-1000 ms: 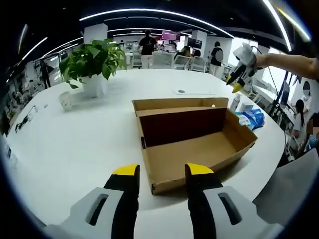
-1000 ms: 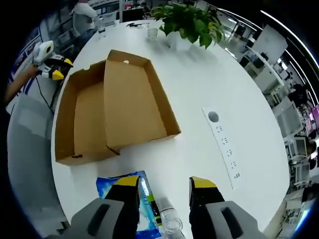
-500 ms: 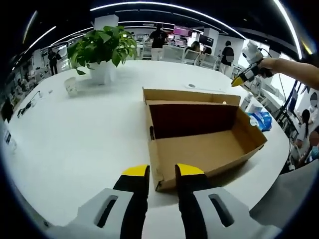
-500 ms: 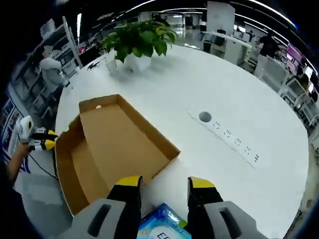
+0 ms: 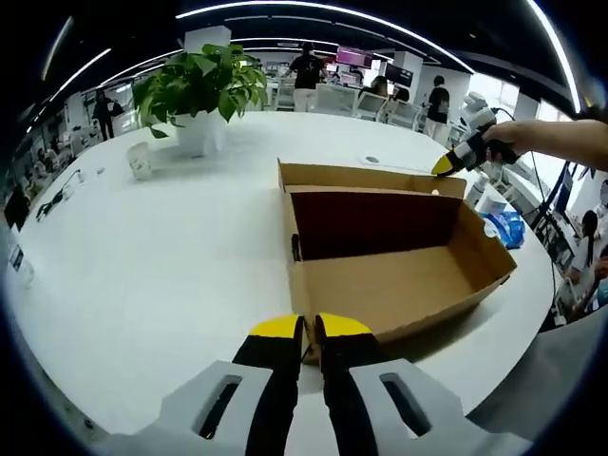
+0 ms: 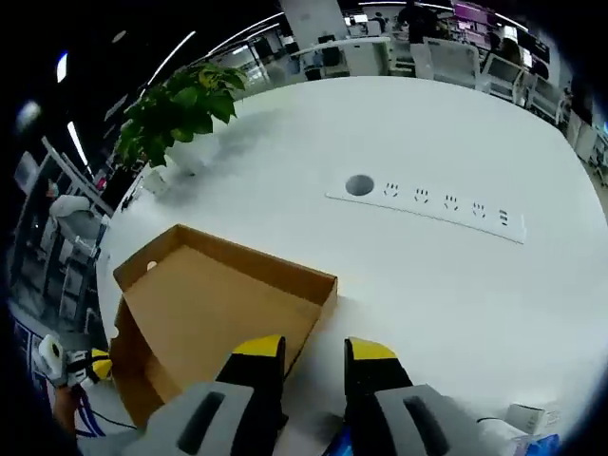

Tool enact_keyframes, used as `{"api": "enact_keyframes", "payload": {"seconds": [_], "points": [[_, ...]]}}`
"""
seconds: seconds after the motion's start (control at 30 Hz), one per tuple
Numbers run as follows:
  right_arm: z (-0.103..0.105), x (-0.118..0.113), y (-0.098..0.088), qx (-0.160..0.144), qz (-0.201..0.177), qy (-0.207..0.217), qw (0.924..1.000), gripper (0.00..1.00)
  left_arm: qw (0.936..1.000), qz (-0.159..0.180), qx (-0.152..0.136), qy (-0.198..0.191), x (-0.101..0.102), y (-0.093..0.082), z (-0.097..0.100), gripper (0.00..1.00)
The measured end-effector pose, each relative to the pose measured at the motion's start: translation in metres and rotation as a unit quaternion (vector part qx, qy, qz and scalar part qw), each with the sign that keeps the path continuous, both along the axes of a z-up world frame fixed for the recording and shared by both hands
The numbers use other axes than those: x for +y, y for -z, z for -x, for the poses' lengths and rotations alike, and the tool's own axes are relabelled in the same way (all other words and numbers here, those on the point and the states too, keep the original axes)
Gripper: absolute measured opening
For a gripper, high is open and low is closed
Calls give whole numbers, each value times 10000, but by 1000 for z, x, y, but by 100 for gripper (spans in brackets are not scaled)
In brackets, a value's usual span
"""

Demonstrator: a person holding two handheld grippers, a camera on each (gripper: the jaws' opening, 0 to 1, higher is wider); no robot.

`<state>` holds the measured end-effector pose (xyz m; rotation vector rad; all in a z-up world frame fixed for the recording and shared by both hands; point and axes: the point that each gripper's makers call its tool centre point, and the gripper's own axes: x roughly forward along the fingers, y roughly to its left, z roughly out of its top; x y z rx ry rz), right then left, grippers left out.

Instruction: Operate the shoe box by opening the lid, removing the specified soft item, and placing it in the target area until the item is outside and the box remains undamaged.

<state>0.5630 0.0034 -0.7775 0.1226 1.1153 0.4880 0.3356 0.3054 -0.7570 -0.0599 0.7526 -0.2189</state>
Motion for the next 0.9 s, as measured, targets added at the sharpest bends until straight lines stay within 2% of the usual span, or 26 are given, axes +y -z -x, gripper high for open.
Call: {"api": "enact_keyframes", "payload": {"seconds": [0.1,0.2,0.27,0.37,0.57,0.73,0.9], "points": [[0,6,7,73,-188,164,9997,19,10000,-24,-15,-2,0,1,0,4],[-2,7,13,94,-202,274,9994,12,9999,-89,-61,46,0,1,0,4],[-2,10,16,107,-221,268,9993,12,9999,-121,-92,77,1,1,0,4],[10,19,20,222,-239,130,9994,12,9999,-84,-111,75,1,1,0,4],[16,18,19,185,-104,168,9996,9,9999,-51,-161,30,2,1,1,3],[15,12,11,-44,38,171,9998,3,9997,149,-154,-81,3,1,0,2],[16,14,2,-175,-55,227,9996,2,9998,104,-159,-77,2,1,-1,2]]}}
